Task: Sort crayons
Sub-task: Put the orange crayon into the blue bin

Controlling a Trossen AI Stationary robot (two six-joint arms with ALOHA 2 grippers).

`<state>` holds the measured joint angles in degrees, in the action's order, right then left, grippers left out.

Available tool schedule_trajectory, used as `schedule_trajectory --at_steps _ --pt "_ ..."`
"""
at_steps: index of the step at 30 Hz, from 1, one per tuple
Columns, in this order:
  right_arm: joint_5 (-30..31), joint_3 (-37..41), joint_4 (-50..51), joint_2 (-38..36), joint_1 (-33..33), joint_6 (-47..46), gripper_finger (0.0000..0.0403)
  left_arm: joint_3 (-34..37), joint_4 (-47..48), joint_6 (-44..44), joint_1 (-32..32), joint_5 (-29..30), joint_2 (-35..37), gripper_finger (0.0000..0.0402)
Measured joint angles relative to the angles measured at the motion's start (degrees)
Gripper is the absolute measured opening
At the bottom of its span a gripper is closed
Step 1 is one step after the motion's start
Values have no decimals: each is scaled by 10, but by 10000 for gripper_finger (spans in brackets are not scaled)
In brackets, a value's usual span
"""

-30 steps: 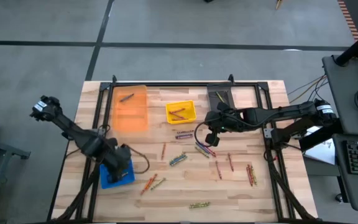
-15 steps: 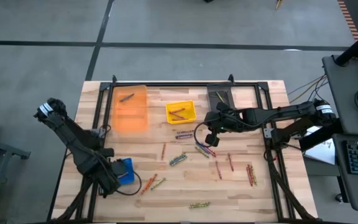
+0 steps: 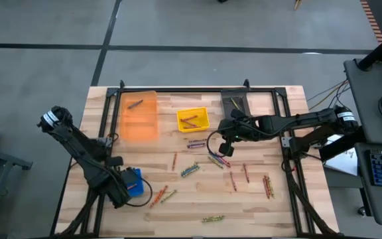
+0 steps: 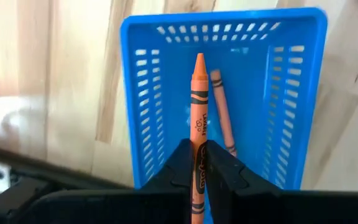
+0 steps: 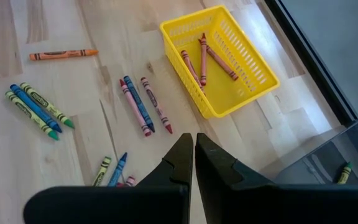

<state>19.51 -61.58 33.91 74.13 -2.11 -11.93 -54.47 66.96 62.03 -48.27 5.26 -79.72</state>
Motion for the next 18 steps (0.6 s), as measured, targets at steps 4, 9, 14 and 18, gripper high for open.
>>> schedule_trajectory --at_steps 4,9,14,18 --pt "0 0 0 0 0 0 9 20 -25 0 0 1 -10 0" --pt "0 0 0 0 0 0 9 37 -29 -4 2 2 -25 0" --pt "0 0 0 0 0 0 9 56 -47 -4 2 3 -42 0" --pt "0 0 0 0 0 0 9 63 -56 -4 2 3 -52 0"
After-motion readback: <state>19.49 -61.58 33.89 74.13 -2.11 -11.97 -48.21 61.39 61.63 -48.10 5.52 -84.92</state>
